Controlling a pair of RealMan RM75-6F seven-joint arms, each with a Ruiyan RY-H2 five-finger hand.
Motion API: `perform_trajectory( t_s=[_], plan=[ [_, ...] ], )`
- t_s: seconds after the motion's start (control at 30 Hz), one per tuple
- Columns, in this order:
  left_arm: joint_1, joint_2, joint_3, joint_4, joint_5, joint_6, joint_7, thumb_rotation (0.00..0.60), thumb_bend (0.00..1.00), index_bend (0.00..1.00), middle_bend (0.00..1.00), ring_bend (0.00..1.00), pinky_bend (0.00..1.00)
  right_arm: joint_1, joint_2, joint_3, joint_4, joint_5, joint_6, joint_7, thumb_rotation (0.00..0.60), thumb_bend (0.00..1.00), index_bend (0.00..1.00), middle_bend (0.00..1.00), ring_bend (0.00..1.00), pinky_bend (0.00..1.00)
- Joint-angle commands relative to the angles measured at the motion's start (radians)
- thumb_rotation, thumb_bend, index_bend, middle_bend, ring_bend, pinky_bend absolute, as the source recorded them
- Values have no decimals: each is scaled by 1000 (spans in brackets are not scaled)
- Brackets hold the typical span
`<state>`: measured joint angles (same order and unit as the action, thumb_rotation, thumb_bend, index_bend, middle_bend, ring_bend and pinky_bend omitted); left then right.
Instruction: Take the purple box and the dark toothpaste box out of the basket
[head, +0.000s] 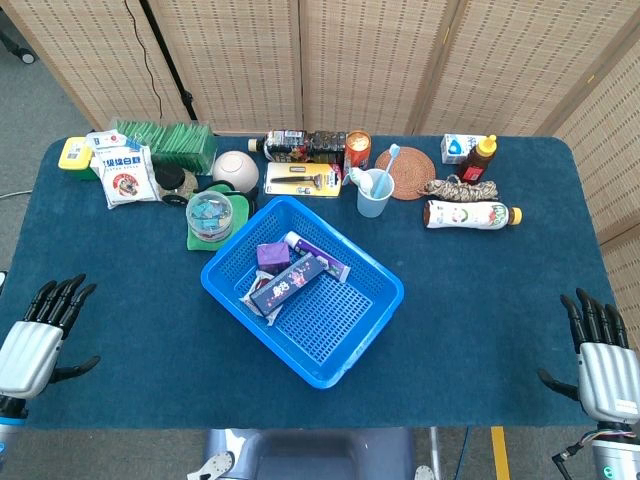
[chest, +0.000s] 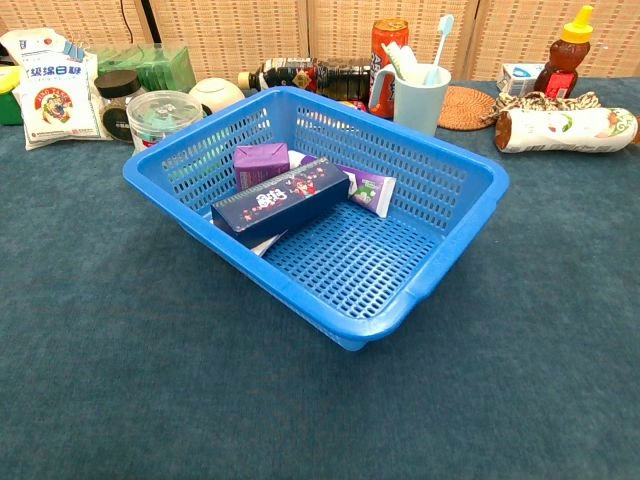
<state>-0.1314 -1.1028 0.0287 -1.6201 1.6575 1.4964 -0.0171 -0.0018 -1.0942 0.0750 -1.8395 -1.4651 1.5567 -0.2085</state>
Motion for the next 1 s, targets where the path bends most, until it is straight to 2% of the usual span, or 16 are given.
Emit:
perform_trajectory(
  t_s=[0.03,0.37,0.67,1.0],
  plan=[
    [0,1,0,-1,-1,0,0,600,0,0,0,0,0,0,0,0,0,0,-1,-1,600,0,0,0,0,0],
    [-6,3,0,-8,-5,-15,-9,600,0,0,0,0,0,1,-1,1,0,6,-4,-2,600,0,0,0,0,0],
    [-43,38,-20,-111,-17,-61,31,600,0,0,0,0,0,1,7,9,-7,12,0,16,600,0,0,0,0,0],
    [-8,75,-5,-152,-27,-27,38,600,0,0,0,0,0,-2,8,20,-3,4,22,36,600,0,0,0,0,0]
  ],
)
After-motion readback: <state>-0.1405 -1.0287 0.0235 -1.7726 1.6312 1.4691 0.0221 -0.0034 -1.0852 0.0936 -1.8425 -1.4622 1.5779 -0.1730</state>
